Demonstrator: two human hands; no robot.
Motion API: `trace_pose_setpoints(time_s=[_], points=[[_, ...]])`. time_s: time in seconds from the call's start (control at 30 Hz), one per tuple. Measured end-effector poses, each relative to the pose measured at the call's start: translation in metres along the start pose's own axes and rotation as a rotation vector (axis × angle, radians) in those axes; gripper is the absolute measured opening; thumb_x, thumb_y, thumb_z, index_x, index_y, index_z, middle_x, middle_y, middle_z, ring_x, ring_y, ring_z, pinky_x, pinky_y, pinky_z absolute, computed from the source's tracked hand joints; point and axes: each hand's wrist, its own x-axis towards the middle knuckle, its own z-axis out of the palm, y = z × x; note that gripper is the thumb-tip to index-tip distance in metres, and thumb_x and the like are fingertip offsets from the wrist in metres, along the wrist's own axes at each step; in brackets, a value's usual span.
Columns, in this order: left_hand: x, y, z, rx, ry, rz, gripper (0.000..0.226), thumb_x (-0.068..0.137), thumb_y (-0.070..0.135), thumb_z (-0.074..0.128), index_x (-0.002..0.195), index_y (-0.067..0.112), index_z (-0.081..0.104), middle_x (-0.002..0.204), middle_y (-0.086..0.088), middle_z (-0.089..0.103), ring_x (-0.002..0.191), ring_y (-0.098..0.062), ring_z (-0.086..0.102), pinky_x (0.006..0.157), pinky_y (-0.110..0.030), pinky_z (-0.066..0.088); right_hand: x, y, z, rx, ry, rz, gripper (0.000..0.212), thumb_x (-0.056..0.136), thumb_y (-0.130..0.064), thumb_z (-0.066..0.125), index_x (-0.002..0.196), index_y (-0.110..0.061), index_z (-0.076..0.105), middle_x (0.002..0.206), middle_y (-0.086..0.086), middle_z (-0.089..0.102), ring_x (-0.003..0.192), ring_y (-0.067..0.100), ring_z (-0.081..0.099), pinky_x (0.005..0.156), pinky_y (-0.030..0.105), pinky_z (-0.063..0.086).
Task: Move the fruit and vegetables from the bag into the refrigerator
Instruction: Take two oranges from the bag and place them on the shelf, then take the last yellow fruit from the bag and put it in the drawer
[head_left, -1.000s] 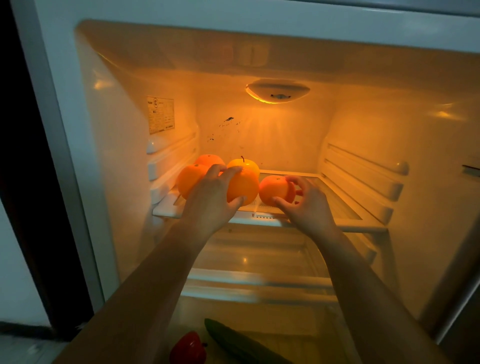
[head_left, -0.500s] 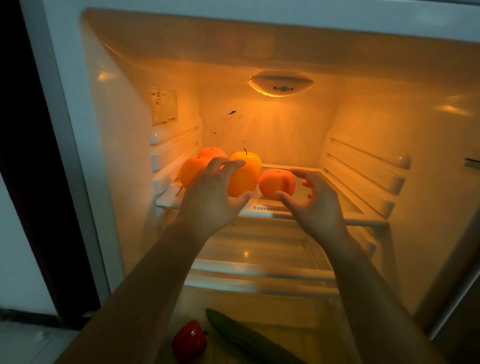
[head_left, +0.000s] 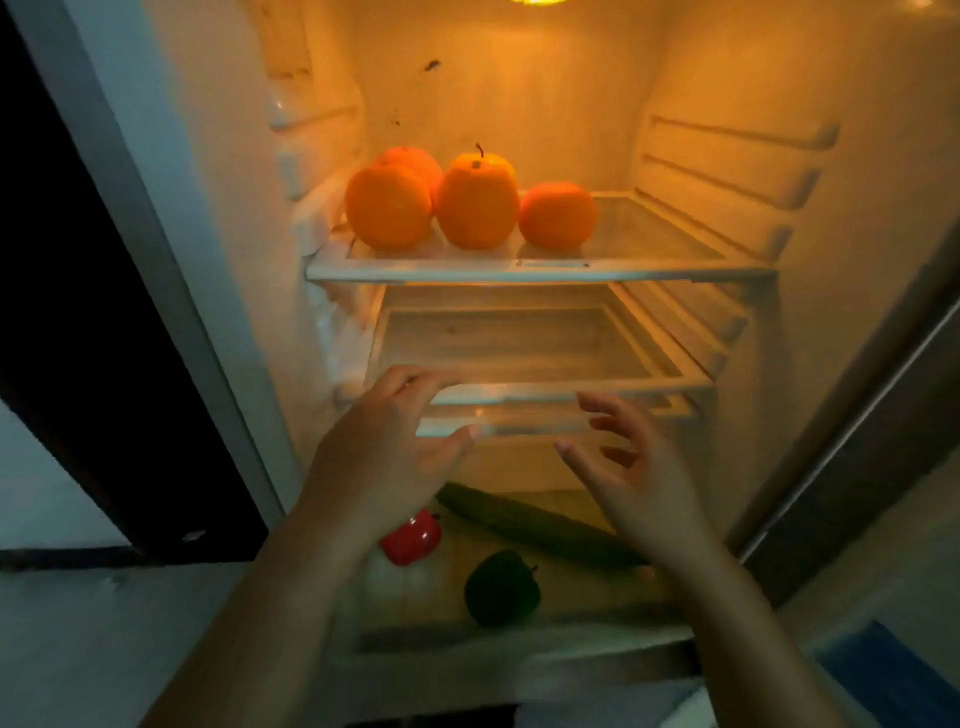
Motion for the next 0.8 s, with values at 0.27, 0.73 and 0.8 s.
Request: trace_pose_setpoints(time_s=[0.27,0.73,0.8], points=[[-0.058,-0.024,0.001,-0.015,-0.332,0.054,0.047,0.083,0.052,0.051,0.125,0.031,0.051,0.130,0.012,0.045,0.102,-0.004,0.049,0.085,-0.023,0.039,-0.096,-0.011,0.019,-0.275,-0.127,0.226,0.047,0.082,-0.038,0.066,0.126,-0.025,0.054,0.120,-0.012,0.054,0.109,0.004,0.051,0.088,0.017,0.040],[-0.150,0.039,0.072,-0.152,-0.880,0.494,0.039,0.085,0.043,0.060,0.121,0.030,0.055,0.127,0.010,0.049,0.113,-0.010,0.049,0.089,-0.025,0.038,-0.329,-0.064,-0.019,-0.473,0.049,0.861,0.053,0.082,-0.047,0.064,0.131,-0.032,0.048,0.138,-0.012,0.047,0.121,0.005,0.045,0.094,0.015,0.030],[-0.164,0.056,0.080,-0.111,-0.926,0.552,0.040,0.084,0.044,0.060,0.122,0.033,0.054,0.132,0.008,0.048,0.116,-0.012,0.048,0.088,-0.023,0.035,-0.362,-0.070,-0.026,-0.457,0.124,0.947,0.052,0.083,-0.047,0.063,0.130,-0.031,0.048,0.137,-0.012,0.048,0.121,0.006,0.046,0.095,0.017,0.033]])
